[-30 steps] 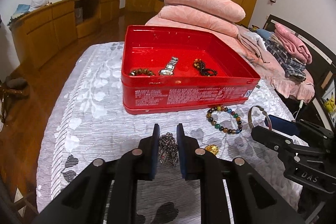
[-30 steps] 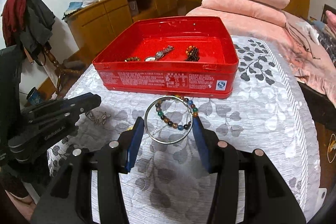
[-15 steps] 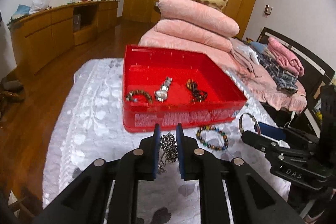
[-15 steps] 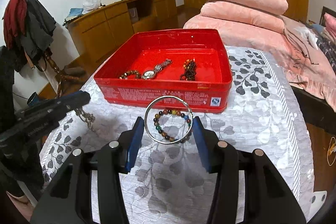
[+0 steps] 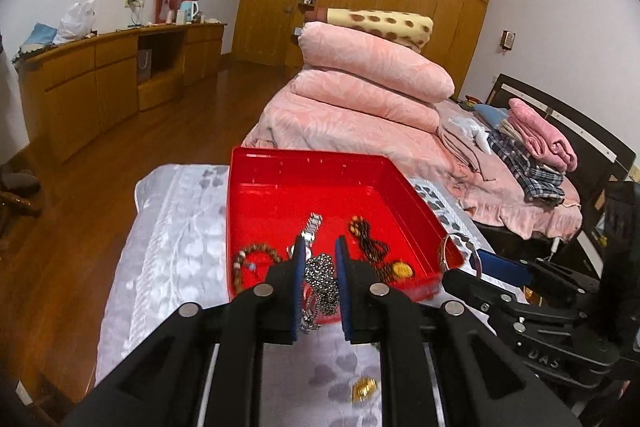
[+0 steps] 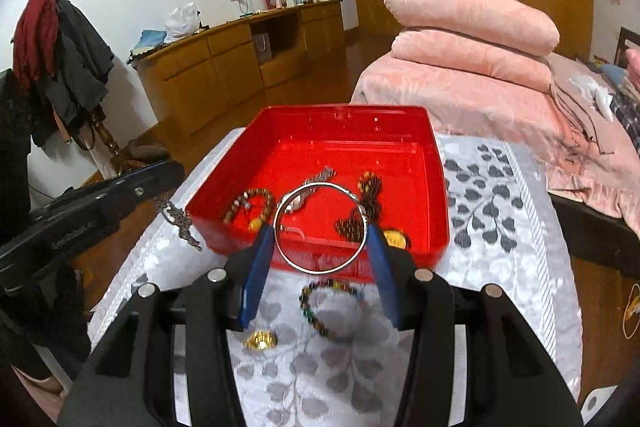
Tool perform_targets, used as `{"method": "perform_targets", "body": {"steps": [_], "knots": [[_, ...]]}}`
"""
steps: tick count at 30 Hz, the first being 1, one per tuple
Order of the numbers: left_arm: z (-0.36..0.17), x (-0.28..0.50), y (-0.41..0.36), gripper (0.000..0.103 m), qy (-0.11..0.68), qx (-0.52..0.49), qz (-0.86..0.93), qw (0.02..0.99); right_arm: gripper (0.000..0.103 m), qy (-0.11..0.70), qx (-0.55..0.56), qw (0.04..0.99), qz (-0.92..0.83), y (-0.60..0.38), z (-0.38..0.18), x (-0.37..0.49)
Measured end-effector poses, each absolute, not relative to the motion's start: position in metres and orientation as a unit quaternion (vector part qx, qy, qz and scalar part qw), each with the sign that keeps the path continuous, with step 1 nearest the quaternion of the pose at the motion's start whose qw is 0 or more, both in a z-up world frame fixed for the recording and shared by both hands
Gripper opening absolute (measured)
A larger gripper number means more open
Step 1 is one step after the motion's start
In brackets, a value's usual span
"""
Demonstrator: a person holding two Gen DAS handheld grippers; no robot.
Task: Organize jewelry
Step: 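Carry the chain necklace and bangle into the red tin and release both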
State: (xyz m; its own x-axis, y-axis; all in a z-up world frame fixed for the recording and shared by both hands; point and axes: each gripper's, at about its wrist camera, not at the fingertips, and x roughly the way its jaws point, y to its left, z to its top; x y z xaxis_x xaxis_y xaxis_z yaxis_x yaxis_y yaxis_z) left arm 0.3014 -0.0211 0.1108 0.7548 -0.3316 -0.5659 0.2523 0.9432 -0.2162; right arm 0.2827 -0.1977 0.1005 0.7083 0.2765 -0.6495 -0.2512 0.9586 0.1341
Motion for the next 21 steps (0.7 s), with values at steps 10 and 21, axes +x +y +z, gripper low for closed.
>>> {"method": "perform_targets", "body": {"steps": [10,21], "knots": [[0.106,0.345,-0.029,0.015,0.323,-0.07,-0.156,0.931,0.046,0.371,0.02,0.919,0.135,-0.198,0.095,0.33],[0.088,0.382,-0.04,0.024,0.341,-0.071,-0.153,0.925,0.049,0.396,0.022,0.909,0.128,-0.196,0.076,0.372]]}}
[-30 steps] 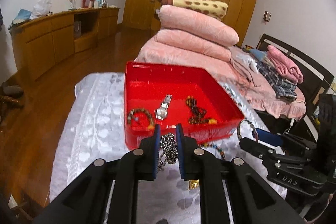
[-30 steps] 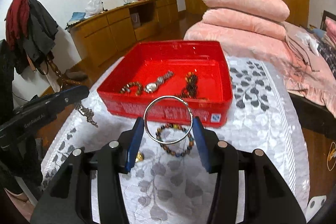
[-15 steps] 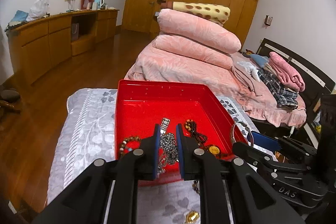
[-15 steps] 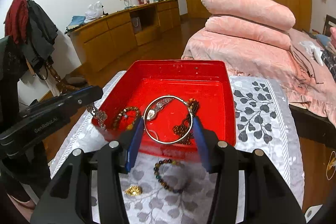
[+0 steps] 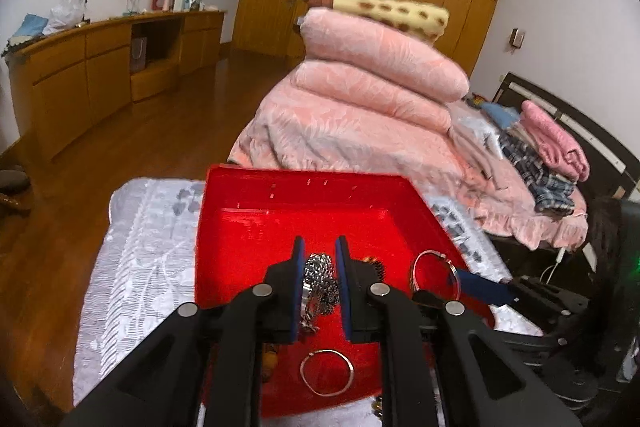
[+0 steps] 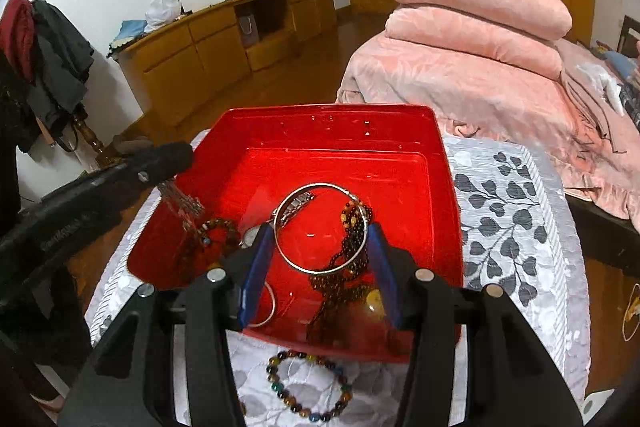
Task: Organize jewelry
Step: 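Carry the chain necklace and bangle into the red tin and release both, then withdraw both open tools from the red tin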
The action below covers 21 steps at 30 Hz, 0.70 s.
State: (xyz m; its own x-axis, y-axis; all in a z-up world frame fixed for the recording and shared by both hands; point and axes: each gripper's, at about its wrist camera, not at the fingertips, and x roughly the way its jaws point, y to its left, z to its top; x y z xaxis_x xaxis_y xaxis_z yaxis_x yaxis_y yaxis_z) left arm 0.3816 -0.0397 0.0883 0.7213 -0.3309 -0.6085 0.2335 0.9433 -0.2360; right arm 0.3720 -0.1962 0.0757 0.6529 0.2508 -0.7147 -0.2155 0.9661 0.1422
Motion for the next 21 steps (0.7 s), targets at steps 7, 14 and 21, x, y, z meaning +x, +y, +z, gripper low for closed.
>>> {"method": "perform_targets", "body": {"steps": [7,14,21], "knots": [[0.068,0.39,-0.027,0.059,0.367,-0.078,-0.118,0.919,0.065,0.387,0.034,0.916,0.103,-0.209,0.072,0.37],[0.075,0.372,-0.018,0.077,0.354,-0.071,-0.096,0.928,0.082,0.367,0.038,0.925,0.09,-0.221,0.079,0.351],[0.083,0.333,-0.016,0.094,0.331,-0.045,-0.081,0.939,0.089,0.353,0.027,0.931,0.091,-0.223,0.081,0.318]]}}
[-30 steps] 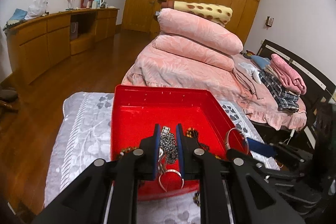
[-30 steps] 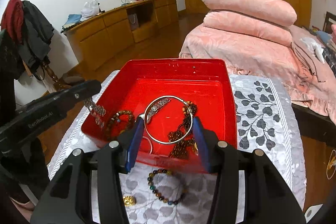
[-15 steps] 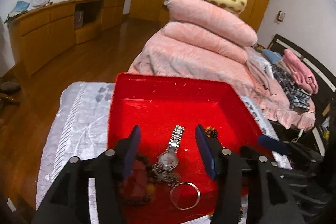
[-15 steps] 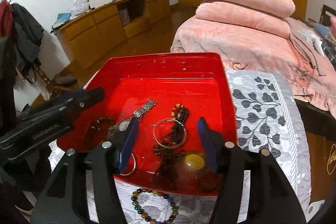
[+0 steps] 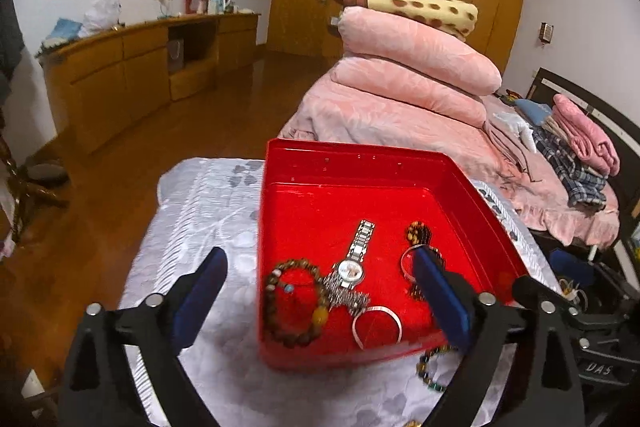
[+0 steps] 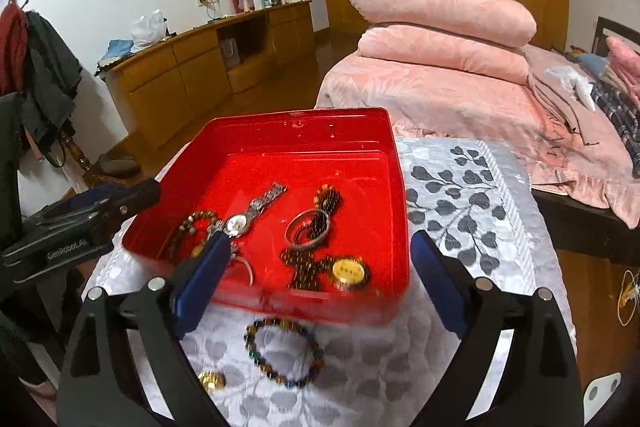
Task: Organize jewelry
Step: 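Withdraw both open tools from the red tin, then grasp the gold pendant with the left tool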
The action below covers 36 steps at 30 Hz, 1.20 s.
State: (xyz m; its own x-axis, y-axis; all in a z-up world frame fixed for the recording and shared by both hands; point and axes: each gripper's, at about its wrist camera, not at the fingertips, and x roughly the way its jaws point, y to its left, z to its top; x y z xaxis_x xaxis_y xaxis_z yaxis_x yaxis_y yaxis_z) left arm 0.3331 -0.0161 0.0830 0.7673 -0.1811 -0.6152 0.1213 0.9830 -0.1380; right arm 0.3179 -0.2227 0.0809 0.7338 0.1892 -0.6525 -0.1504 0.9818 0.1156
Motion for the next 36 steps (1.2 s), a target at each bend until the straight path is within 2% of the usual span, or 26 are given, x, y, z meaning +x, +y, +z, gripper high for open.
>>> {"method": "perform_targets", "body": {"steps": [13,29,34,36], "knots": [[0.083,0.276,-0.018,0.095,0.324,-0.027,-0.092,0.941,0.096,0.376,0.037,0.924,0.067,-0.233,0.067,0.27],[0.042,0.247,-0.027,0.095,0.367,-0.021,-0.102,0.924,0.097,0.415,0.049,0.907,0.057,-0.242,0.037,0.246],[0.03,0.242,-0.04,0.092,0.381,-0.016,-0.115,0.917,0.097,0.412,0.054,0.908,0.053,-0.248,0.039,0.24],[0.027,0.24,-0.046,0.084,0.385,-0.014,-0.122,0.915,0.097,0.41,0.052,0.909,0.054,-0.247,0.041,0.239]]}}
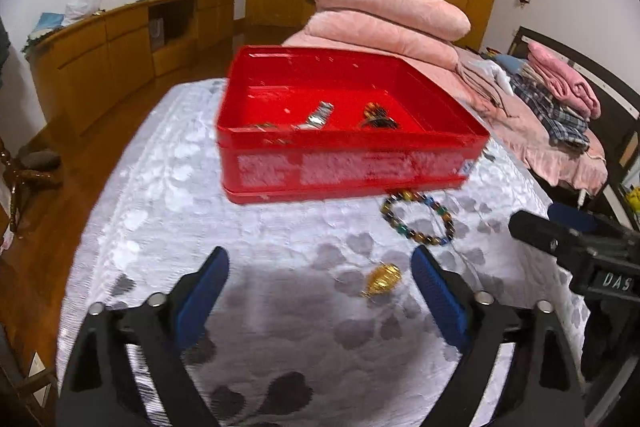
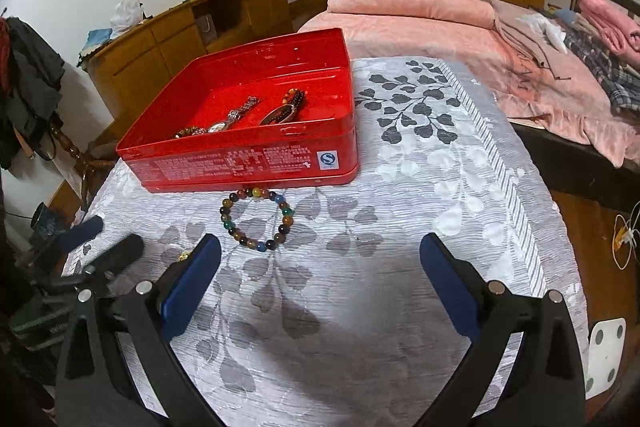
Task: Organize jewelry
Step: 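Grasp the gold pendant with the left tool, then grasp the multicolour bead bracelet with the right tool while the left holds the pendant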
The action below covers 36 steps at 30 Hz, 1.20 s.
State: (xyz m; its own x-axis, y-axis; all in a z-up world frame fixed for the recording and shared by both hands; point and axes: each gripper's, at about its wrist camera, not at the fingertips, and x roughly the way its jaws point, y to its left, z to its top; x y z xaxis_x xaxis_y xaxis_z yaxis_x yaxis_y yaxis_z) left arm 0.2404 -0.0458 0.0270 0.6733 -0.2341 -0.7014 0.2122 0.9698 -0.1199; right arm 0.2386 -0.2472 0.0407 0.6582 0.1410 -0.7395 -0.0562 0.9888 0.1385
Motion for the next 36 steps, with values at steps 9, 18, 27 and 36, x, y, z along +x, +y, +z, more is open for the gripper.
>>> {"method": "perform_targets", "body": {"steps": [9,18,27,36], "knots": [[0.01,0.241,-0.07,0.064,0.42,-0.015,-0.166,0.892,0.096,0.41,0.044,0.909,0.057,-0.249,0.04,0.237],[0.004,0.244,-0.074,0.053,0.429,-0.01,-0.172,0.887,0.096,0.414,0.045,0.907,0.061,-0.248,0.034,0.24],[0.002,0.246,-0.075,0.022,0.432,-0.009,-0.176,0.884,0.096,0.415,0.046,0.906,0.063,-0.248,0.032,0.241],[0.013,0.247,-0.057,0.021,0.41,-0.017,-0.15,0.899,0.093,0.425,0.045,0.901,0.079,-0.24,0.023,0.247]]}}
